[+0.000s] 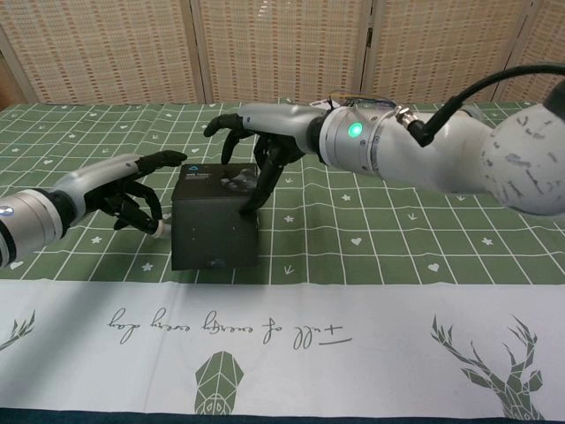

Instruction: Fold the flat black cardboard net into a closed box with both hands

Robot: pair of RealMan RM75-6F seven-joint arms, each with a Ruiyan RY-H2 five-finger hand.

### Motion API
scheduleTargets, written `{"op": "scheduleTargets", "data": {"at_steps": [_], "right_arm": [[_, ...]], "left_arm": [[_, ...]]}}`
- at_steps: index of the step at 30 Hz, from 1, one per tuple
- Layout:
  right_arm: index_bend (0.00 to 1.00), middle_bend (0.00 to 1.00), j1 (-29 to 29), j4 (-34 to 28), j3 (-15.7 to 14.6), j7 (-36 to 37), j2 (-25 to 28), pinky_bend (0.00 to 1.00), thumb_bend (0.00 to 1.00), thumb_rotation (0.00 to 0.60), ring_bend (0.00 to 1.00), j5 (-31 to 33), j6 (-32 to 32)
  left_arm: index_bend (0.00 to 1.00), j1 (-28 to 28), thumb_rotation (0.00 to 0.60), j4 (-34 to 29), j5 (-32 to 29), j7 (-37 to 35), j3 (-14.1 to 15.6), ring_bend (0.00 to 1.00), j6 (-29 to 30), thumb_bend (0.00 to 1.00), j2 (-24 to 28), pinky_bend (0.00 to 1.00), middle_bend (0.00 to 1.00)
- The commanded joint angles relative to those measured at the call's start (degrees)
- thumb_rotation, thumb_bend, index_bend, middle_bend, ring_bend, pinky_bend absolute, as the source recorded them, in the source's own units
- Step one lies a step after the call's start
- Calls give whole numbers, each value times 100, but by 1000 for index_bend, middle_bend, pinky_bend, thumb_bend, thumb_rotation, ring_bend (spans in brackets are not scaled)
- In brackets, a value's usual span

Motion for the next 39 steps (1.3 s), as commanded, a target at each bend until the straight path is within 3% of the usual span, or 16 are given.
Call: {"op": "scheduleTargets", "data": {"at_steps": [1,6,13,25,29,34,39], "right_arm": [[132,275,16,-54,-147,-389,-16,1000,51,600,709,-122,245],[171,295,60,24,-261,-909,-150,1000,124,600,718,-166,481],[208,319,22,254,-497,-1414,-434,1000,172,600,729,-438,773],[337,411,-105,801,-635,-1462,-795,1000,352,600,753,-1041,1007],[342,414,-159,879,-617,-1417,-838,1000,368,600,753,-1100,969],[342,410,-228,810,-574,-1415,-783,1000,369,600,754,-1206,1047],[315,333,-579,-62,-499,-1301,-184,1000,369,600,724,-1286,1436]], "left_arm": [[0,85,600,-322,55,70,56,501,16,107,271,804,0],[0,219,600,-835,177,235,165,500,105,107,712,803,0],[0,353,600,-1020,418,542,267,495,407,107,962,803,0],[0,454,600,-1043,738,1062,461,483,665,107,1095,799,0],[0,471,600,-1046,757,1027,462,479,663,107,1108,798,0],[0,481,600,-1068,767,996,452,477,655,107,1137,799,0],[0,553,600,-1186,808,851,336,438,852,107,1260,789,0]]}}
